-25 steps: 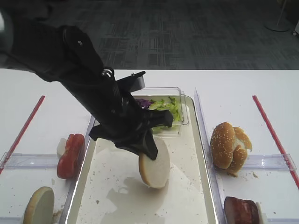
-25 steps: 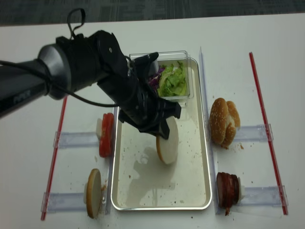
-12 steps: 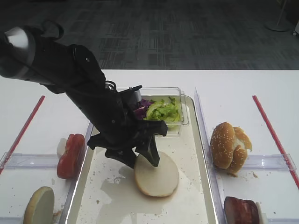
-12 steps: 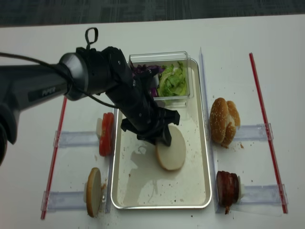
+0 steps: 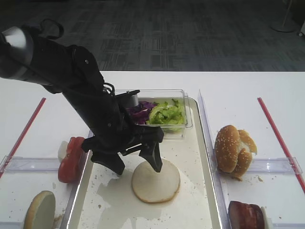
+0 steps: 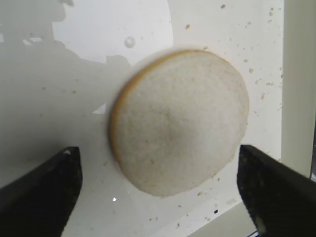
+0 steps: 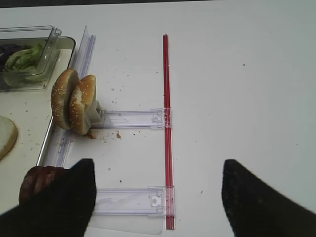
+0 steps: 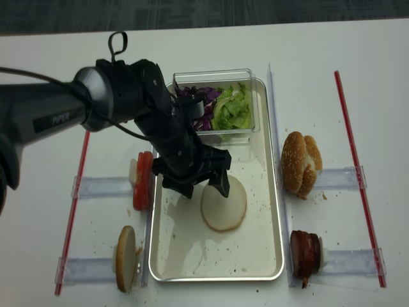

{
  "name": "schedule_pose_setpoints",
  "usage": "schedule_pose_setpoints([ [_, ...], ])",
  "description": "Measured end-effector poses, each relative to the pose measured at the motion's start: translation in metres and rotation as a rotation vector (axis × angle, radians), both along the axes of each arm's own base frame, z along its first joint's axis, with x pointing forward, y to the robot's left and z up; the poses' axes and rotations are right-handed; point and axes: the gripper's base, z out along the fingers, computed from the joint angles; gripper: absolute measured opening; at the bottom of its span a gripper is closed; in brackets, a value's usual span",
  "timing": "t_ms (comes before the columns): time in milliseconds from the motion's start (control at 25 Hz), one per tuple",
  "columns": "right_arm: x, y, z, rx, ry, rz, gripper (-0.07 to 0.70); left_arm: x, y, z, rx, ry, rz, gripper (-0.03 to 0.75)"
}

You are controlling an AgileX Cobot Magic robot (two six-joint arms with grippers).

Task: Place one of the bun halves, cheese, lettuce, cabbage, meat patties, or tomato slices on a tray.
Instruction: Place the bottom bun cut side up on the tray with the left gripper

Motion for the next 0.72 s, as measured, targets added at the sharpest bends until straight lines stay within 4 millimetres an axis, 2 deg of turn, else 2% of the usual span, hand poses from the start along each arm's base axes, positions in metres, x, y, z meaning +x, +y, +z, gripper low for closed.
schedule_pose_setpoints([
  [360,0.000,0.000,0.000,0.000,0.000,0.000,0.552,0.000,0.000,0.002,-0.002,-0.003,0.000,0.586],
  [720,0.000,0.000,0.000,0.000,0.000,0.000,0.552,-0.007,0.004,0.039,-0.052,-0.087,0.000,0.585],
])
